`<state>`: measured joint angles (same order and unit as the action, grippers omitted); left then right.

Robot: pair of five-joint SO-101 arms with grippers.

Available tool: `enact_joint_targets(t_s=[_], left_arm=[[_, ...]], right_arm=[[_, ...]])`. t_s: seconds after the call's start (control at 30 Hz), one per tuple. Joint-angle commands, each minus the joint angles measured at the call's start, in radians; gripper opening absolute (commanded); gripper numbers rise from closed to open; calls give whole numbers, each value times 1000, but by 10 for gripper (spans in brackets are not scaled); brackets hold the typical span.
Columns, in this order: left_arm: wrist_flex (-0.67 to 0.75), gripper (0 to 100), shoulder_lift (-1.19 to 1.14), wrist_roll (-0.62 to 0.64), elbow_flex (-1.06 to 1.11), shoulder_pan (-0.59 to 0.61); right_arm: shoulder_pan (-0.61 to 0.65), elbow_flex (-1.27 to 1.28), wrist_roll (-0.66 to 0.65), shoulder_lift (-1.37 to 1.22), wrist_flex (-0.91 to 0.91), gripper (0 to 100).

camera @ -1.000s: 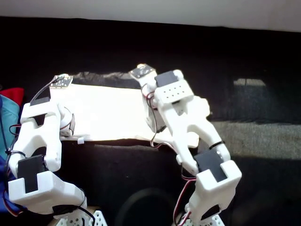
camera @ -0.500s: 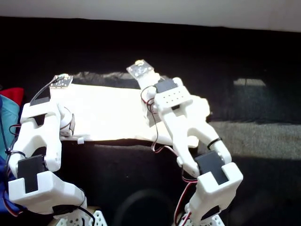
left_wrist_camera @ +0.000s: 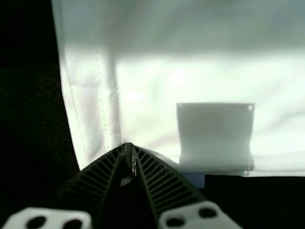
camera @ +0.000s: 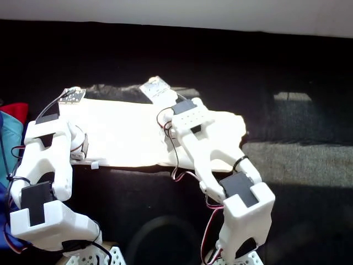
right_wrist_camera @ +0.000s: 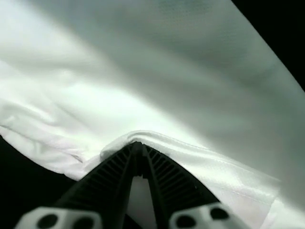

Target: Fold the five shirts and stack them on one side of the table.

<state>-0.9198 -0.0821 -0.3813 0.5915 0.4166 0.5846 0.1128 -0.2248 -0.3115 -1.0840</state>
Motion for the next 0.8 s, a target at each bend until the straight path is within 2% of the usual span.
enact_joint_targets(t_s=[0.0,0.27,0.47,0.77], left_arm=[[15,10,-4,-3,4,-15],[15,10,-4,-3,4,-15],[15,10,-4,-3,4,-15],[15,10,-4,-3,4,-15]], right_arm=[[-8,4,8,-16,7,7],[-13,-2,6,150,-65,7],[-90,7,5,357,-127,7],[-223,125,-2,415,-257,7]])
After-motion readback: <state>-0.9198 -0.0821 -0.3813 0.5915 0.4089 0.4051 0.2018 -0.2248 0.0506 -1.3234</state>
